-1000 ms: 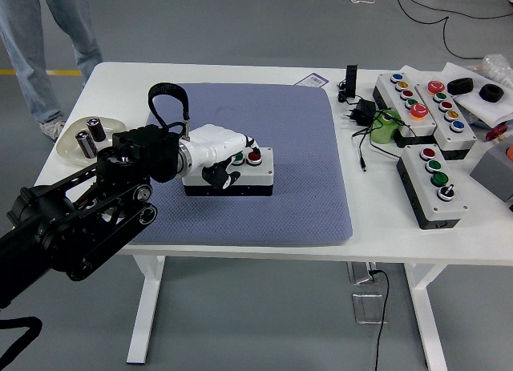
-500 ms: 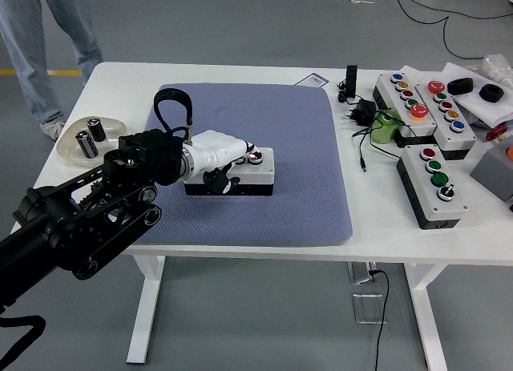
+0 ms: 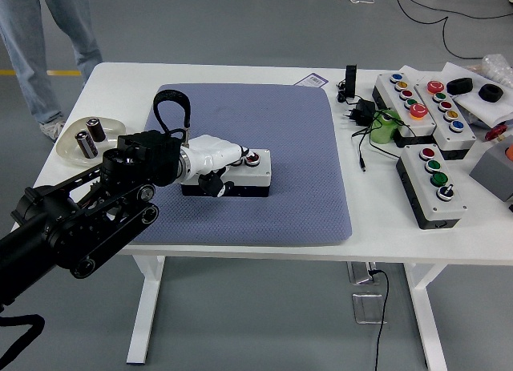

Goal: Pick up the button,place it on the desk,press the button,press the button

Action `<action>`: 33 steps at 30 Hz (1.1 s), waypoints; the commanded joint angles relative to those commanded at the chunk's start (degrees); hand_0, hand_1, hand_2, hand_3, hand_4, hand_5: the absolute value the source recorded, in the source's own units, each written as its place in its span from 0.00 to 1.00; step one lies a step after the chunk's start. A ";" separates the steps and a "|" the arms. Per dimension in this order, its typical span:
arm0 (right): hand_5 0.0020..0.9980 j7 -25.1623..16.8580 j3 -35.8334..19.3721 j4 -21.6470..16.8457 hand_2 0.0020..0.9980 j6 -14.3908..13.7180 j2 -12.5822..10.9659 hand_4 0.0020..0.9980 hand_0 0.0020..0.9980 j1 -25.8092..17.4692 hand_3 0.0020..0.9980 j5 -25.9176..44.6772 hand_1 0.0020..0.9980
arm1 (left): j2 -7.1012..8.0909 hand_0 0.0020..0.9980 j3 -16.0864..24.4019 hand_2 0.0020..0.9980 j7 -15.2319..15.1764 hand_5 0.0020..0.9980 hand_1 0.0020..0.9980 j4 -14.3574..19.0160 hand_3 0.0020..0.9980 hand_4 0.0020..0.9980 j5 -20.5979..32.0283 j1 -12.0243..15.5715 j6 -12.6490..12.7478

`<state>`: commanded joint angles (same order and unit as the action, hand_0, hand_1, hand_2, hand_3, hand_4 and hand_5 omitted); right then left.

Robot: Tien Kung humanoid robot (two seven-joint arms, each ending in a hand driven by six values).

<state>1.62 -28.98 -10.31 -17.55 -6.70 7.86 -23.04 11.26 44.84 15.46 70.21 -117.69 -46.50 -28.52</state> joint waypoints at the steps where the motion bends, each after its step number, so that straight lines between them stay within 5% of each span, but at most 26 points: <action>1: 0.30 0.01 0.01 0.00 0.63 -0.01 0.01 0.30 0.67 0.01 0.65 0.00 0.59 | 0.01 0.04 0.32 0.09 -0.01 0.00 0.05 0.16 0.85 0.52 -0.06 0.05 0.23; 12: 0.30 0.01 -0.26 0.00 0.63 -0.02 0.02 0.30 0.67 0.04 0.65 -0.12 0.59 | 1.69 0.04 6.43 0.08 0.46 0.00 0.05 3.42 0.86 0.52 -1.15 0.67 -2.85; 33: 0.30 0.04 -0.08 0.00 0.63 -0.07 0.13 0.30 0.67 -0.15 0.65 0.22 0.59 | 2.55 0.05 5.28 0.09 0.78 0.00 0.05 3.53 0.85 0.54 -0.35 2.57 -4.94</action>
<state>1.66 -29.07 -10.31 -17.62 -6.57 7.71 -22.82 13.81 50.12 16.25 73.73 -118.04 -43.92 -33.46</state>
